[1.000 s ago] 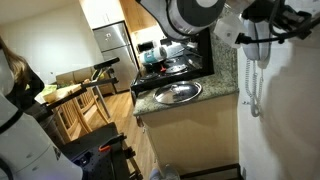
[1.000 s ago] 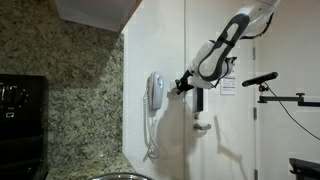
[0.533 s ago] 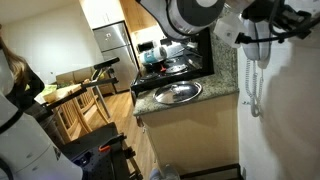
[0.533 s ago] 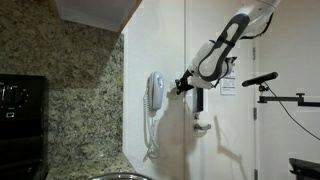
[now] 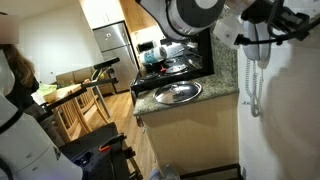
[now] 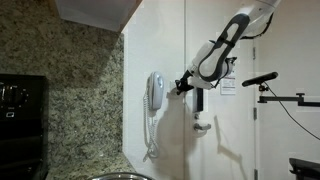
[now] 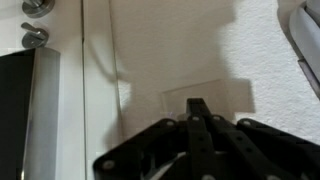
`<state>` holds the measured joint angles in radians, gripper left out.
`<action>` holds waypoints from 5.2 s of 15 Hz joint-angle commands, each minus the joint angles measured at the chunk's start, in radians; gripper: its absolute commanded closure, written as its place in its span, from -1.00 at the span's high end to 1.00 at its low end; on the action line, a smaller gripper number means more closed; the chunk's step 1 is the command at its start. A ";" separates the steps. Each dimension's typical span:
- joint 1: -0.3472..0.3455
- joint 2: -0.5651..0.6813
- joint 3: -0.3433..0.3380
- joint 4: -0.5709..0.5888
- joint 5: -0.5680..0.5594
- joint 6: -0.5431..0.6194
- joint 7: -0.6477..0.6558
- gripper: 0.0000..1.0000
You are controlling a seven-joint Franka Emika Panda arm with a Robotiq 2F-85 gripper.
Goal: Turn off the light switch
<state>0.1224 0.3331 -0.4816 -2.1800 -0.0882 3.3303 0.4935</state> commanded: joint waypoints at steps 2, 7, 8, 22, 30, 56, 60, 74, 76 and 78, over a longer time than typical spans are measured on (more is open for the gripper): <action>0.000 0.000 0.000 0.000 0.000 0.000 0.000 -0.98; 0.005 0.001 -0.003 0.003 0.001 -0.002 0.000 -1.00; 0.009 0.004 -0.006 0.007 0.002 -0.002 -0.001 -1.00; 0.033 0.045 -0.048 0.064 0.005 -0.028 -0.003 -1.00; 0.076 0.055 -0.107 0.057 0.015 0.015 -0.005 -1.00; 0.243 0.111 -0.272 0.039 0.006 0.016 -0.003 -1.00; 0.263 0.111 -0.286 0.039 -0.001 0.008 -0.002 -1.00; 0.351 0.122 -0.381 0.023 0.016 0.044 0.008 -1.00; 0.380 0.116 -0.418 0.008 0.023 0.057 0.010 -1.00; 0.414 0.113 -0.460 -0.009 0.038 0.083 0.010 -1.00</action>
<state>0.4837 0.4554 -0.8693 -2.1652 -0.0793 3.3616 0.4986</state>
